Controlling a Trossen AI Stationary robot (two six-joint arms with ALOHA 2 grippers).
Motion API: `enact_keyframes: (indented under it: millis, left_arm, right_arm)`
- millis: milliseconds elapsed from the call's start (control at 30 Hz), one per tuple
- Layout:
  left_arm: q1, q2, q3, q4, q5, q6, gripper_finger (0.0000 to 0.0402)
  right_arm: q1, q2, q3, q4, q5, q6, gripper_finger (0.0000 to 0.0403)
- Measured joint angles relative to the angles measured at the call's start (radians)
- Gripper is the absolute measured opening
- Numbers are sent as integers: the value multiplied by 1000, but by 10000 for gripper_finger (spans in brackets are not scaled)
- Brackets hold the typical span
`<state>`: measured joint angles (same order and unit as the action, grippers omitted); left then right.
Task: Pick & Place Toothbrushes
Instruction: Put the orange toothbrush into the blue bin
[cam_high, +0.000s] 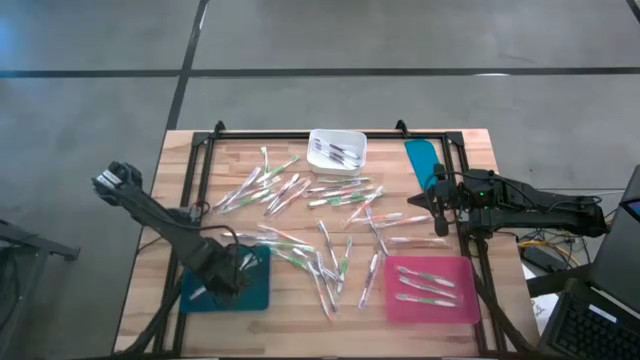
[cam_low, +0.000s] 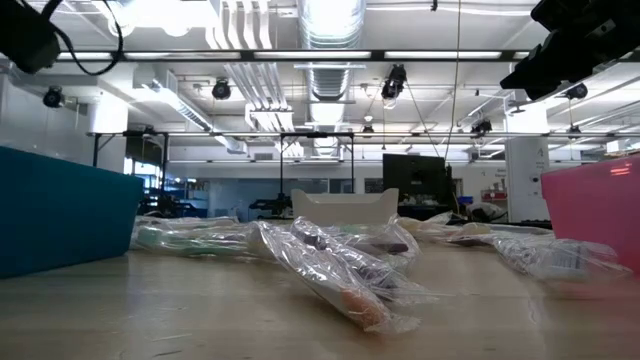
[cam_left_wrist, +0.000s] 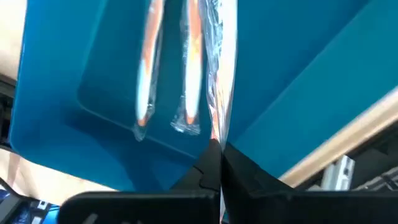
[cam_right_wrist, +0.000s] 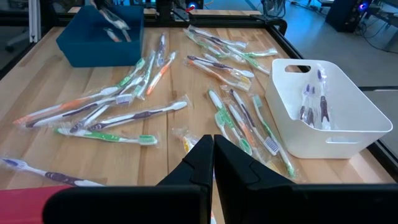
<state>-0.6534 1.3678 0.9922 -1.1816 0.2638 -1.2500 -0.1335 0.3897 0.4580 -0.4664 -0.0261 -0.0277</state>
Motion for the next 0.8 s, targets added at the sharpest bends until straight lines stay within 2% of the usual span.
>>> enact_keyframes:
  millis: [267,433,600,800]
  left_arm:
    - [22,0,-100,112,6,71,2]
    - [45,0,-140,111,6,71,17]
    - [45,0,-148,114,5,150,46]
    - [45,0,-148,113,-14,166,106]
  right_arm:
    - [0,0,0,0,0,0,8]
    - [0,0,0,0,0,0,8]
    - [0,0,0,0,0,0,8]
    - [0,0,0,0,0,0,8]
